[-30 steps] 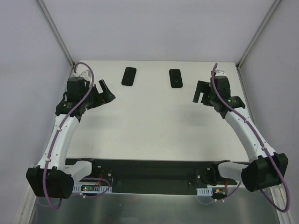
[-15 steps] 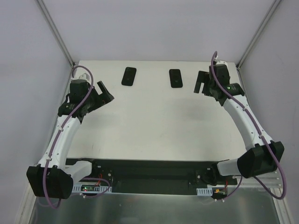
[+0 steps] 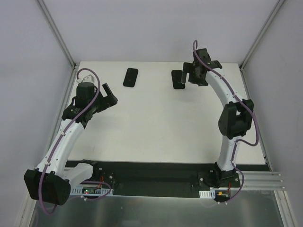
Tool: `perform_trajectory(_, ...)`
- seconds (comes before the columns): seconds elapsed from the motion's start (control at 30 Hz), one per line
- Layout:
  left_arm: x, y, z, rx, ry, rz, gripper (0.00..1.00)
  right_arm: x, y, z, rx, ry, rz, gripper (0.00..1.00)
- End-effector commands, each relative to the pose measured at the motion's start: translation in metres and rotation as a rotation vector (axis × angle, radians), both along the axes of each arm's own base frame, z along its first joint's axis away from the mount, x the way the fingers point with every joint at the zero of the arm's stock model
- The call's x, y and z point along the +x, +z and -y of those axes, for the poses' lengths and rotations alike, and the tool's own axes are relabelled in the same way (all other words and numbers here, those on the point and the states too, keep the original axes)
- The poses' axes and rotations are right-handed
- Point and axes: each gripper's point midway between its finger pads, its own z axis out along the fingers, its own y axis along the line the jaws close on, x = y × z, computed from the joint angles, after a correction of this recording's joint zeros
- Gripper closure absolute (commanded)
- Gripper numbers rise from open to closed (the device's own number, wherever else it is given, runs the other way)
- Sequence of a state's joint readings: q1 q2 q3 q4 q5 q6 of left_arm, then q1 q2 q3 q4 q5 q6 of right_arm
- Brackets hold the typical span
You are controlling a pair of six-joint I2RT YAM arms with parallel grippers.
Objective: Take the phone out of the phone case
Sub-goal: Move the phone to the center of the board.
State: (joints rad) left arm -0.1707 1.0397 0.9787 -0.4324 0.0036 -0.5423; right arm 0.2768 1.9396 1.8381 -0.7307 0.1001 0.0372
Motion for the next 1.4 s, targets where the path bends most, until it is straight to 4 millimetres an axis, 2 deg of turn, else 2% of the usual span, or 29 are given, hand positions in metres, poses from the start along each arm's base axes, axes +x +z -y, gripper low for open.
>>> perform_trajectory(0.0,0.003,0.017,0.008,-0.01,-0.054,0.04,0.01,0.03,0.0,-0.01,0.008,0.003,0.029,0.04)
perform_trajectory(0.23,0.006,0.018,0.01,0.017,-0.093,0.042,0.01,0.079,-0.018,-0.02,-0.012,0.015,0.088,0.04)
perform_trajectory(0.3,0.009,0.014,0.011,0.018,-0.092,0.025,0.01,0.089,-0.019,-0.025,-0.009,0.067,0.114,0.04)
perform_trajectory(0.33,0.011,0.015,0.011,0.02,-0.089,0.025,0.01,0.092,-0.027,-0.028,-0.004,0.078,0.105,0.04)
perform_trajectory(0.4,0.015,0.012,0.01,0.024,-0.076,0.012,0.01,0.101,-0.023,-0.037,0.022,0.1,0.127,0.04)
perform_trajectory(0.43,0.017,0.012,0.009,0.027,-0.068,0.012,0.01,0.104,-0.033,-0.038,0.025,0.104,0.114,0.04)
perform_trajectory(0.47,0.018,0.012,0.008,0.03,-0.066,0.009,0.01,0.11,-0.028,-0.042,0.038,0.109,0.135,0.04)
perform_trajectory(0.53,0.021,0.012,0.008,0.036,-0.065,0.007,0.01,0.118,-0.038,-0.046,0.044,0.109,0.136,0.04)
perform_trajectory(0.7,0.023,0.012,0.007,0.048,-0.068,0.007,0.01,0.134,-0.04,-0.052,0.067,0.092,0.182,0.04)
perform_trajectory(0.8,0.024,0.012,0.006,0.052,-0.065,0.006,0.01,0.138,-0.053,-0.05,0.06,0.08,0.164,0.04)
perform_trajectory(0.87,0.024,0.01,0.006,0.054,-0.066,0.001,0.01,0.14,-0.053,-0.052,0.065,0.076,0.164,0.04)
perform_trajectory(1.2,0.026,0.007,0.009,0.053,-0.079,-0.012,0.01,0.132,-0.092,-0.057,0.026,0.091,0.082,0.04)
perform_trajectory(1.37,0.026,0.008,0.008,0.058,-0.079,-0.005,0.01,0.129,-0.096,-0.064,0.048,0.098,0.064,0.04)
